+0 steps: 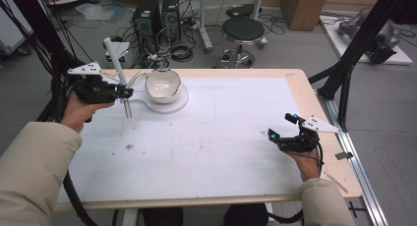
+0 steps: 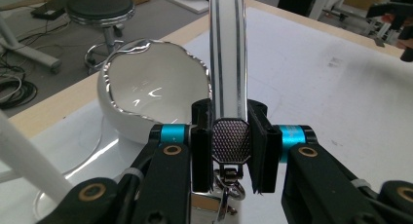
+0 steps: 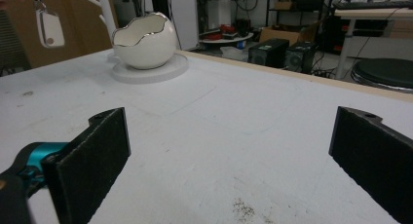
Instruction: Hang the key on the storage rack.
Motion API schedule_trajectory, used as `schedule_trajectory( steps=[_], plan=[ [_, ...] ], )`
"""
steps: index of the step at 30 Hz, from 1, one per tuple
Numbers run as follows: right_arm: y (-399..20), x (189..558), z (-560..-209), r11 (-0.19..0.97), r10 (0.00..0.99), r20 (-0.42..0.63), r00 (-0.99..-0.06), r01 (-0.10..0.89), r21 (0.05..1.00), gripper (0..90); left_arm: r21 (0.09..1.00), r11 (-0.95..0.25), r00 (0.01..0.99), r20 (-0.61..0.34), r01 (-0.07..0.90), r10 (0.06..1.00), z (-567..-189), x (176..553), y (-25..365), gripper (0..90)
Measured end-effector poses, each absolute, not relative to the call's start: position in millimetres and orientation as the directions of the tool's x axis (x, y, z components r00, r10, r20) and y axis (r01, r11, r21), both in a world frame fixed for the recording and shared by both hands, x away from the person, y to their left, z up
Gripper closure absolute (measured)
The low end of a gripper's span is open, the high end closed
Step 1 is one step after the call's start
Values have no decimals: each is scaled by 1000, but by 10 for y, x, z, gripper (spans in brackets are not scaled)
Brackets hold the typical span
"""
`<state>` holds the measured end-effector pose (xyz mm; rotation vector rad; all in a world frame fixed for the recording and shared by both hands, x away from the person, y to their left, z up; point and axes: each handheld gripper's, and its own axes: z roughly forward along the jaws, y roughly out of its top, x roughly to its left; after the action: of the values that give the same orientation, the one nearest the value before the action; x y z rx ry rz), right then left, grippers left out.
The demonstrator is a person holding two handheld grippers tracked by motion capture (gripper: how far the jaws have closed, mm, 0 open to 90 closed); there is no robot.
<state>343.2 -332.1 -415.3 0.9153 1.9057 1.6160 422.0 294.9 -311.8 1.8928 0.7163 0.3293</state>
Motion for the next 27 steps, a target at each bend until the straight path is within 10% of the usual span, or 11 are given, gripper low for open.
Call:
schedule_trajectory(
  steps=[27],
  plan=[
    [-3354, 3327, -4295, 45, 797, 80, -599, 191, 980, 5, 897, -155, 698, -204, 415, 686, -3216, 4397, 3468, 743]
  ],
)
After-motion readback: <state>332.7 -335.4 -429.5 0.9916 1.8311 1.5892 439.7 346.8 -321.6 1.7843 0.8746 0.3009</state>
